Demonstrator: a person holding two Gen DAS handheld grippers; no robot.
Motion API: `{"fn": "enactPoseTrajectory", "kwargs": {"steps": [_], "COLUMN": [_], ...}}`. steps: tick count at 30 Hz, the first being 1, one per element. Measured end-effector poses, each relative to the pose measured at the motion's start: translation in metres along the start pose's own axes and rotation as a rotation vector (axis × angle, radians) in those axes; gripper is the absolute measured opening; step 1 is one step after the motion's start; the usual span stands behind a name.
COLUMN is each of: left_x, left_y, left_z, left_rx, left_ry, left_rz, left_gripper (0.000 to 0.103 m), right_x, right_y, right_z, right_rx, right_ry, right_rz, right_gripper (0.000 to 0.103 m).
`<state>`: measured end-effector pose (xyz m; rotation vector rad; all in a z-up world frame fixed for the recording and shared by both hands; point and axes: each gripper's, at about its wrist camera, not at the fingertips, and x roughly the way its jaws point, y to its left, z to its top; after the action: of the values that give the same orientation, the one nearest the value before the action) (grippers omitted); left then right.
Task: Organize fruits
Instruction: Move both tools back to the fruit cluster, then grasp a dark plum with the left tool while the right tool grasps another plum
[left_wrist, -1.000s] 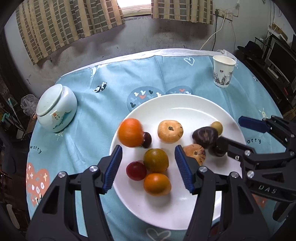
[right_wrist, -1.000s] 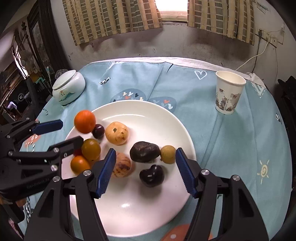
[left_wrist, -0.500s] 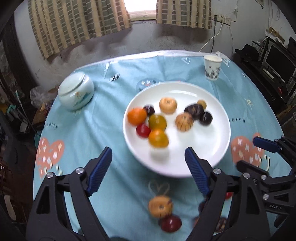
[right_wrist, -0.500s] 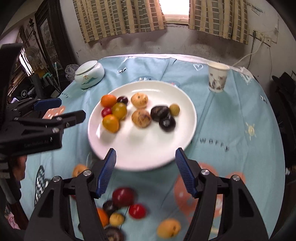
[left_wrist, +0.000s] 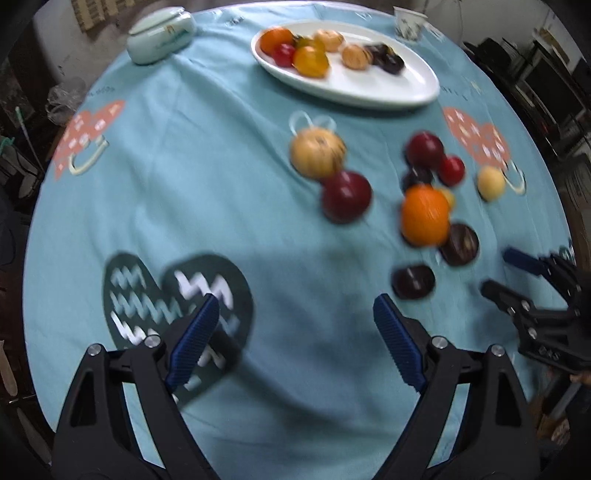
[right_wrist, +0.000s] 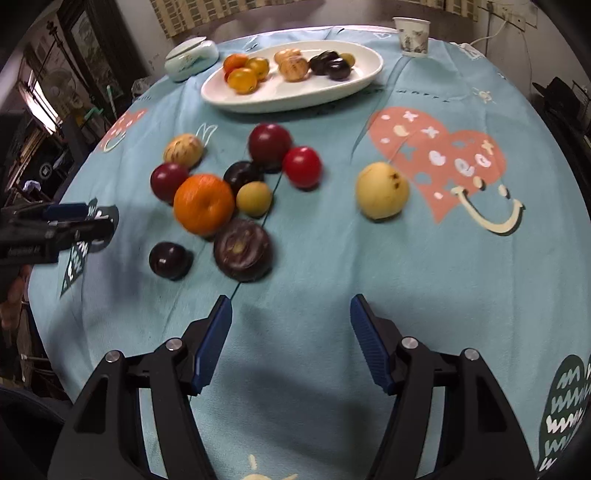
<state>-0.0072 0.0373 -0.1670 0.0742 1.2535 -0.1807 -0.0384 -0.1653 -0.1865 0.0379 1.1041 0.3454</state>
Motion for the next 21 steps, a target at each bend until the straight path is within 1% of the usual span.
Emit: {"fn": "enactPoseTrajectory", "kwargs": {"steps": [4,8,9,10,11,12,15,18,21], "left_x": [-0.003,-0.011,-0.012,-0.012,-0.011,-0.011,-0.008,-0.002,0.009], "left_y": [-0.010,-0.011,-0.010,-0.010,-0.010,-0.011,-0.021,-0.041,-0.064], "left_z": [-0.017,-0.021,-0.022,-0.022,-0.021,-0.020,-0.015,-0.010,-0.003], "left_rx": [0.027,0.027,0.023,0.018,0.016,0.015,0.035,0.099,0.161], "left_ry": [0.010,0.002,0.003,0.005,0.006,0.005,-0.012,-0.024,-0.035], "left_rz": [0.006,0.010,0.013,0.015,0.016,0.015,0.009,-0.006,-0.018], "left_gripper": [0.087,0.087,0.087,0.087,0.087,0.087,0.087,0.087,0.085], "right_x": [0.010,0.028,0.031,0.031,0.030,0.029,0.020,0.009,-0.001], "right_y": [0.017,0.025,0.027,0.028,0.031,0.030,0.026,0.013,0.003], "right_z": [0.013,0.028,0.030,0.031,0.031,0.030,0.024,0.014,0.005], "right_rx": [-0.084,-0.119,-0.127,-0.145,-0.169,-0.171,-0.158,-0.096,-0.059], "right_ry": [-0.021,0.000,0.011,0.010,0.012,0.015,0.009,0.001,-0.003], "right_rz": [-0.018,-0.014,-0.015,-0.026,-0.022,-0.014,-0.002,0.021,0.014], "right_gripper": [0.067,0.067,0.065,0.060,0.043,0.042,0.041,0.042,0.042]}}
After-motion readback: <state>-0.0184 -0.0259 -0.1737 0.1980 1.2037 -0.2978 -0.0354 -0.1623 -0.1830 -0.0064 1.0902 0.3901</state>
